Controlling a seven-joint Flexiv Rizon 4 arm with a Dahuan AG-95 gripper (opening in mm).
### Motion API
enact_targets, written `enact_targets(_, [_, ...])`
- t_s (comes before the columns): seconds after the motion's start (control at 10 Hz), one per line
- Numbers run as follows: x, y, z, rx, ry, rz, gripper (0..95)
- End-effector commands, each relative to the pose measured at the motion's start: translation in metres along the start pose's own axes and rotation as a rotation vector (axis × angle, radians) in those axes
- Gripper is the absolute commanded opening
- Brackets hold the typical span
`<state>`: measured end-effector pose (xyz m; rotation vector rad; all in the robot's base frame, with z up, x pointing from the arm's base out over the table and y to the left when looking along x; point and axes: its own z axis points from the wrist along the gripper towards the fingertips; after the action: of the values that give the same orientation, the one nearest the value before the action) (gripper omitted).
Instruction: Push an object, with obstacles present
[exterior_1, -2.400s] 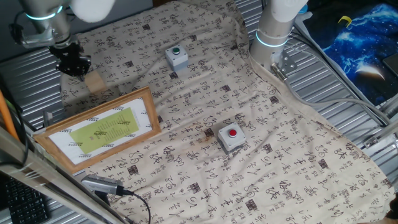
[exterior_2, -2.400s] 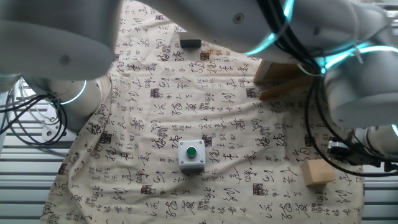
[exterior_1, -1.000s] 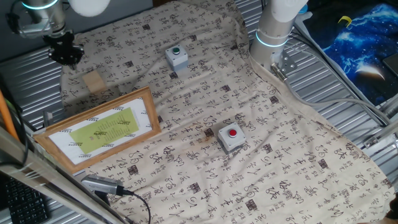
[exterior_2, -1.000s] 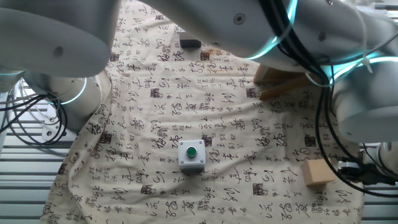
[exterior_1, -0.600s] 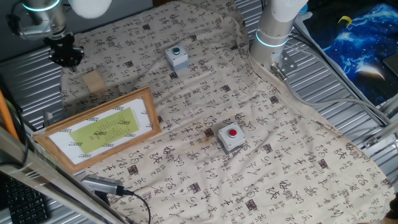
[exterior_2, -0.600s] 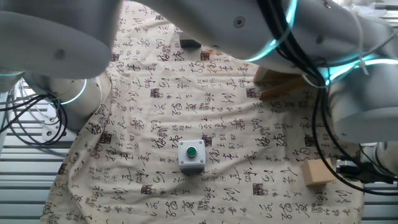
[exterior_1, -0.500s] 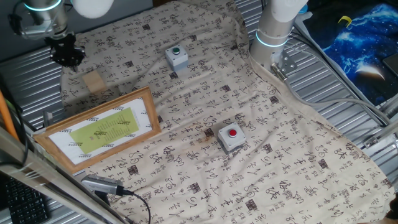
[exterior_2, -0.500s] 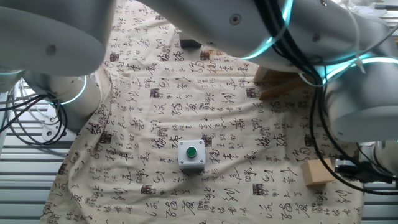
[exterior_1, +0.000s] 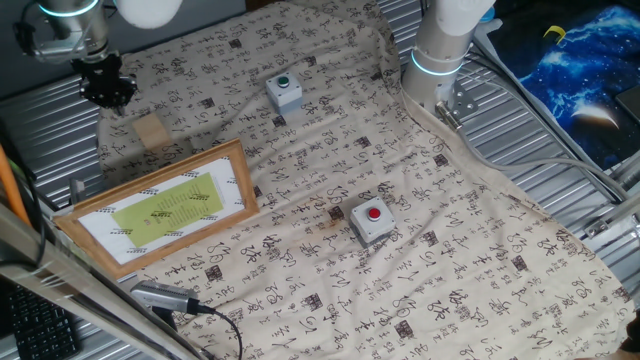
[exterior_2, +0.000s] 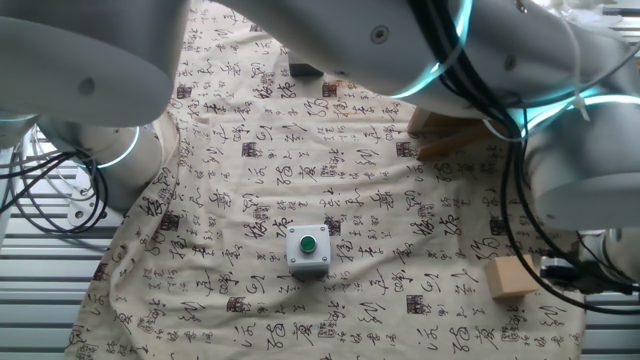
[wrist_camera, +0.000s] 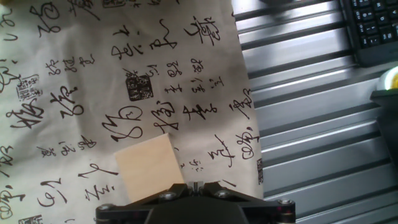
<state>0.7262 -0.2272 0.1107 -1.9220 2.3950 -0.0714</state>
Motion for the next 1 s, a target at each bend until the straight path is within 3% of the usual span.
enact_targets(0.1, [0.0003, 0.0008, 0.0000, 0.001, 0.012, 0.003, 0.0])
enact_targets(0.6, [0.0011, 0.0014, 0.0009, 0.005, 0.000, -0.023, 0.0])
enact_targets(0.8, [0.0011, 0.0014, 0.0009, -0.057, -0.037, -0.120, 0.0])
enact_targets(1.0, [0.0011, 0.0014, 0.0009, -0.080, -0.025, -0.131, 0.0])
